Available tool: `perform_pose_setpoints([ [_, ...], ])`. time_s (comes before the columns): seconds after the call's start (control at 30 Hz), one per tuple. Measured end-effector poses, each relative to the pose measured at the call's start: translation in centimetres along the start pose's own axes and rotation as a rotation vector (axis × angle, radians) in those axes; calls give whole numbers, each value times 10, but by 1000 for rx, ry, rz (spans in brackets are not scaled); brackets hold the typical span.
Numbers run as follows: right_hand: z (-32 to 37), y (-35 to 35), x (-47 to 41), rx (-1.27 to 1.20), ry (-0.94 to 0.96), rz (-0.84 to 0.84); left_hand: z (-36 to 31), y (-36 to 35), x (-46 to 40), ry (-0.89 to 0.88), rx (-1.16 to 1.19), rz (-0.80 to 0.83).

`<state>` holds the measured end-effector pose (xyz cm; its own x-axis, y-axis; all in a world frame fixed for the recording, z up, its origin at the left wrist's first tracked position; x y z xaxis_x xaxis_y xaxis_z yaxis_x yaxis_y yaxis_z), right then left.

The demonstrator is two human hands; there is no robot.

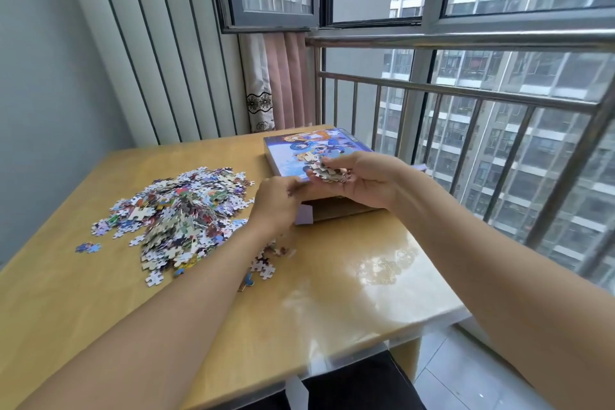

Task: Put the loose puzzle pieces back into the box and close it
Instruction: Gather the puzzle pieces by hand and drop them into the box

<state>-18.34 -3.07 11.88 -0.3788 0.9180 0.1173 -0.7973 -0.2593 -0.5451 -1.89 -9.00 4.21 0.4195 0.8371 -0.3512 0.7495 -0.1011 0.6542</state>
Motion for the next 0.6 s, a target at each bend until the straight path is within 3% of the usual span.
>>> perform_pose_setpoints([
  [0.17, 0, -9, 11, -1, 2, 85, -21, 17, -23, 193, 134, -113],
  [0.4, -1, 13, 7, -155, 11, -170, -32, 49, -43, 190, 201, -161],
  [0.6, 16, 9, -8, -141, 8, -254, -38, 59, -41, 176, 201, -138],
])
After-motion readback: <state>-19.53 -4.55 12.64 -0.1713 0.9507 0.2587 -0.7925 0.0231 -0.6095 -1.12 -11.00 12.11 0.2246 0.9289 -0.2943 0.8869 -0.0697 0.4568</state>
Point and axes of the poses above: each hand's wrist, its own x-axis away from the middle knuckle, its own y-axis out of the back of the hand, z = x × y, the point moved 1 cm from there along -x, towards the middle knuckle, and after that the axes turned 12 degrees about z, right-handed, at the moved point
